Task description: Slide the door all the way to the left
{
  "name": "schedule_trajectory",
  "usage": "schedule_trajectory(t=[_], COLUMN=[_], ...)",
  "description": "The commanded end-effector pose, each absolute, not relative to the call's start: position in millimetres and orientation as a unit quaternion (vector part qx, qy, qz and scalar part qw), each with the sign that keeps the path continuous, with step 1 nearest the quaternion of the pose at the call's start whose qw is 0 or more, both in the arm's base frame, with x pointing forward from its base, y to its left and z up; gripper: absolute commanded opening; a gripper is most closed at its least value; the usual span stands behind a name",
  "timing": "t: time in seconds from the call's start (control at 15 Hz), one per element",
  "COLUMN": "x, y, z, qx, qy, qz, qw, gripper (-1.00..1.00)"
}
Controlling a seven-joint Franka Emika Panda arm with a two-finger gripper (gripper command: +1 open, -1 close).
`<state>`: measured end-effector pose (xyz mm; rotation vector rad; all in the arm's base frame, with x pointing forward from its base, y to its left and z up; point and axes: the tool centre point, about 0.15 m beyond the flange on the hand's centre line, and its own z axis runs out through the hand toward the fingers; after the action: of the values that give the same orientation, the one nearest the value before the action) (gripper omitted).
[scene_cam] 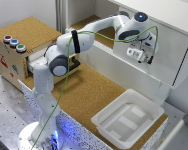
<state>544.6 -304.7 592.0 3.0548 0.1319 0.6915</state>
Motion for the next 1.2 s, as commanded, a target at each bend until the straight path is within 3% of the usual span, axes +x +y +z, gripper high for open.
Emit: schedule_trajectory(t=[0.0,1.13], x=[545.9,533.5], y=[-291.2,-165.3], z=[594.5,591.8], qx=[0.977,0.973], qy=[0.065,0.123], qz=[0.203,0.192], qw=[-0.021,-0.028], gripper=[-1.00,-1.00])
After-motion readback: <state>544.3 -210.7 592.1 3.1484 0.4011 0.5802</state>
